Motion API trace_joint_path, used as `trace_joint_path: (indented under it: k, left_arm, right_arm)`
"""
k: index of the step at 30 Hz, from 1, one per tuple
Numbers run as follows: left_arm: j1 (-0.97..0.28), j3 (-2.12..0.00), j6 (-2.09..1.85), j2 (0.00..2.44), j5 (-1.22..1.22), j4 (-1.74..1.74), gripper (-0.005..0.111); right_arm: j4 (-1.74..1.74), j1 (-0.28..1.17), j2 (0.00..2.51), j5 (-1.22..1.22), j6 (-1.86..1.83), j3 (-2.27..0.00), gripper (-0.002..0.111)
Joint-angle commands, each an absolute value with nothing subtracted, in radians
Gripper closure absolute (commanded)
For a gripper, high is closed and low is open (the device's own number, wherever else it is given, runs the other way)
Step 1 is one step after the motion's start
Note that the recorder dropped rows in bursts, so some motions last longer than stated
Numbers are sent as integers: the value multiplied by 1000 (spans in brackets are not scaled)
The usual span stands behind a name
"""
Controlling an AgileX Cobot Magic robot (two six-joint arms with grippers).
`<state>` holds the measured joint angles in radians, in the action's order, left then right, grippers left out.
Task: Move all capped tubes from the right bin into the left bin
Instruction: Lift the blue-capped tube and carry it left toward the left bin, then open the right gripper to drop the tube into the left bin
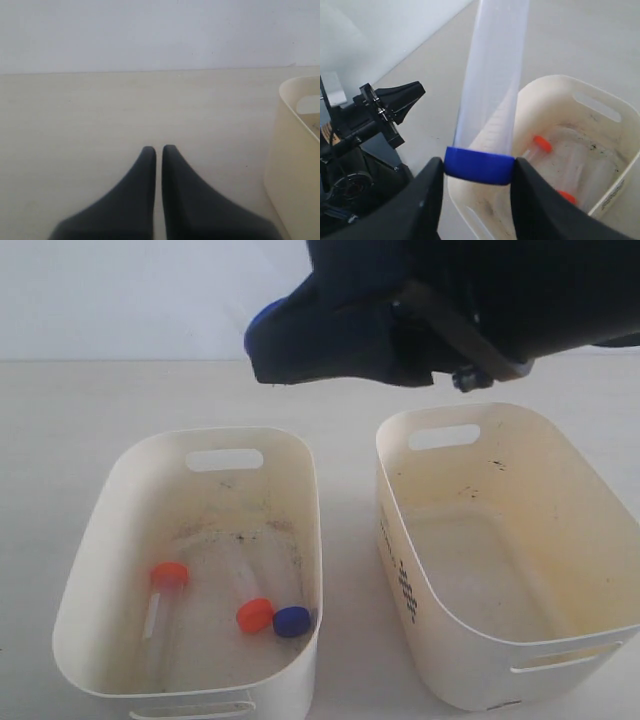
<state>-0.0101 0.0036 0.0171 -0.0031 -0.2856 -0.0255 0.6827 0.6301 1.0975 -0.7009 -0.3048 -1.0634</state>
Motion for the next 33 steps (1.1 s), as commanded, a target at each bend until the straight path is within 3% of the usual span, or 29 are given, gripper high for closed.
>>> trace_joint_path:
  k: [1,21,25,31,33]
  left_arm:
    - [-10,0,26,0,-277,-19,102]
    - [-10,0,26,0,-278,-19,102]
    - [-10,0,26,0,-278,-19,102]
    - [-10,0,26,0,-276,-19,102]
    - [-10,0,26,0,-276,-19,102]
  right_arm:
    - [757,628,1126,-707,-339,-1068,108]
    - [809,777,1416,-568,-390,-1068,105]
    - [771,777,1435,-548,-367,-1068,86]
    - [768,777,1441,-544,-371,-1068,28]
    - [753,777,1441,-549,-383,-1068,13]
